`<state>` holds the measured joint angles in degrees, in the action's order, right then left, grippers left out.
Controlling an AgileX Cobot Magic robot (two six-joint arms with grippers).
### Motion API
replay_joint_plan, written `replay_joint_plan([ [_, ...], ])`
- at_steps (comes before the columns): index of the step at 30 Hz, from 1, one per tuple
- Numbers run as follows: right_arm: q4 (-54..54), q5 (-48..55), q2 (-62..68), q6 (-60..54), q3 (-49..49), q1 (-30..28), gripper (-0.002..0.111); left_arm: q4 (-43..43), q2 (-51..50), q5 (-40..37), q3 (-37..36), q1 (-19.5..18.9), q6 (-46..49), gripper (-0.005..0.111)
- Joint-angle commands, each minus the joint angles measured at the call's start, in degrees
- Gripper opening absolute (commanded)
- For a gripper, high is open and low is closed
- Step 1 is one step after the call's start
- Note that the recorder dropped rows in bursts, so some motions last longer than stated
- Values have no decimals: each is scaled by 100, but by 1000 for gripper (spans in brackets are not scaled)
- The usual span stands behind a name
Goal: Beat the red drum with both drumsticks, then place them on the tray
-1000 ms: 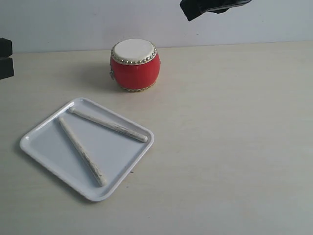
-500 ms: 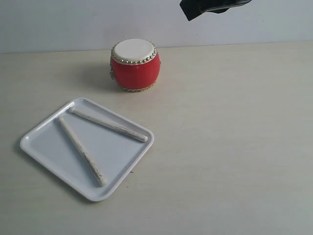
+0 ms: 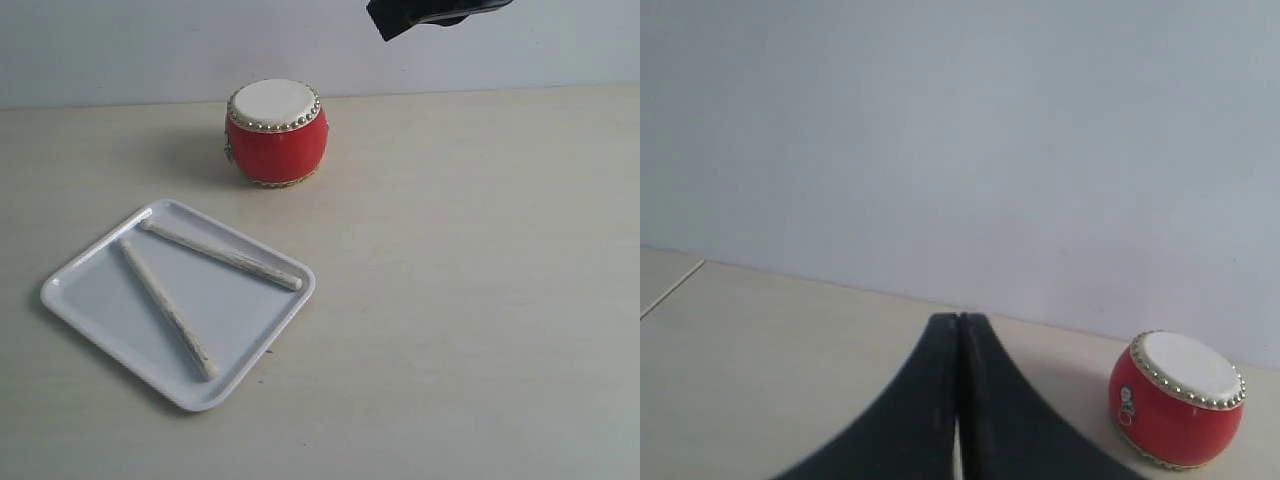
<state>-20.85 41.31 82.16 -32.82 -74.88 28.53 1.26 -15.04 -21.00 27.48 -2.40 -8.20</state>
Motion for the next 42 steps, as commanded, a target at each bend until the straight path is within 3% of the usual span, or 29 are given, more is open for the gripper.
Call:
replay_joint_plan([
  [1, -17, -71, -4, 0, 28, -35, 0, -37, 579, 30, -335, -26, -41, 0],
  [8, -17, -71, -4, 0, 28, -35, 0, -60, 1061, 42, -734, -26, -41, 0],
  [21, -17, -71, -4, 0, 28, -35, 0, -60, 1007, 19, -1045, -26, 395, 0],
  [31, -17, -71, -4, 0, 28, -35, 0, -60, 982, 1378, -2155, -26, 463, 0],
  [37, -17, -71, -4, 0, 28, -35, 0, -60, 982, 1430, -2713, -26, 463, 0],
  [42, -17, -71, -4, 0, 28, -35, 0, -60, 1006, 1283, -2748, -26, 463, 0],
])
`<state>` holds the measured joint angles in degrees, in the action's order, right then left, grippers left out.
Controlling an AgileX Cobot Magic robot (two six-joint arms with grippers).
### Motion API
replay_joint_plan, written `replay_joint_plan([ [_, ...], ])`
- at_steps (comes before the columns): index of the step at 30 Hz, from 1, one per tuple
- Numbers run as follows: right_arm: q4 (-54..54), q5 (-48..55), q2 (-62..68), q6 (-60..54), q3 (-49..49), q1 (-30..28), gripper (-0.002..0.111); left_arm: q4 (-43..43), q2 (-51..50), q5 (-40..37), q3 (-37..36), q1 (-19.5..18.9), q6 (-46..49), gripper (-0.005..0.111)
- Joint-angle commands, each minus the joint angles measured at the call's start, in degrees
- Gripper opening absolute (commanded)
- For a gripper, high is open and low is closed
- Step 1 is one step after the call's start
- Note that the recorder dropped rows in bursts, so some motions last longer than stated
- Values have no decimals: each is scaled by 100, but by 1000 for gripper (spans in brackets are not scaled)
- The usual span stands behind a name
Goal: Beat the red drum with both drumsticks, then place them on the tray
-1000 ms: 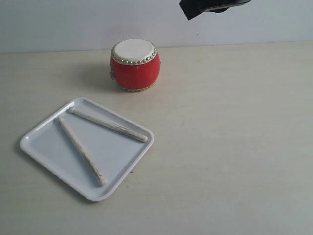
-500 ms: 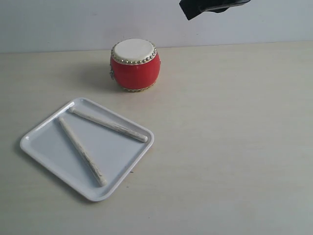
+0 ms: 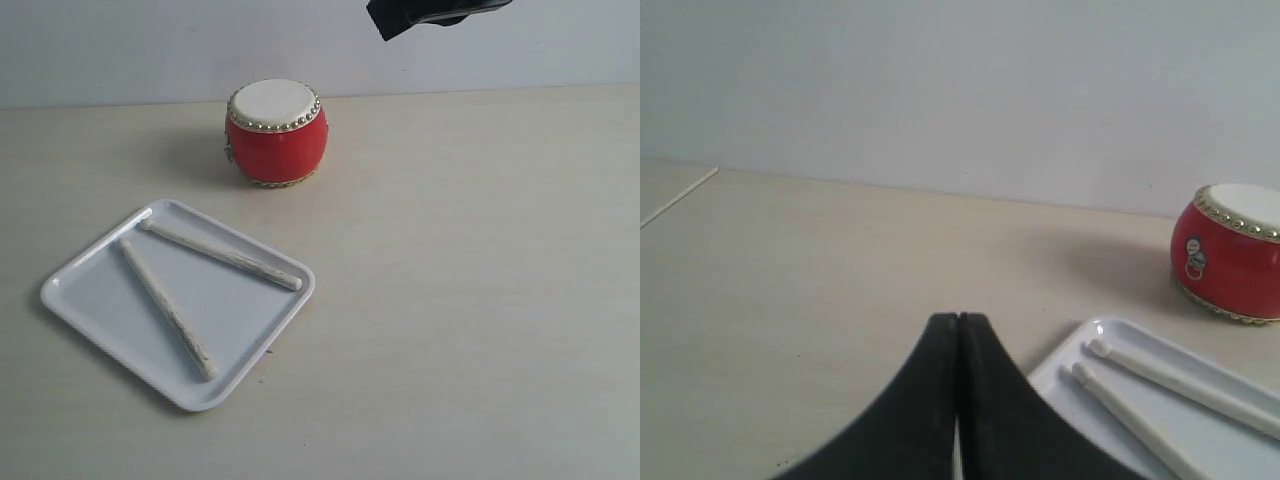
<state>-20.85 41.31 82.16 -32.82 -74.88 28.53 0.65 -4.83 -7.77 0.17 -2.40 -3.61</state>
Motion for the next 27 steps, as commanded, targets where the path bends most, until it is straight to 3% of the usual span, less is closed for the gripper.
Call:
replay_joint_plan([
  [1, -17, -71, -4, 0, 28, -35, 0, 1, -15, -40, -17, -26, 4, 0],
  [27, -17, -71, -4, 0, 28, -35, 0, 43, 483, -378, -17, -26, 4, 0],
])
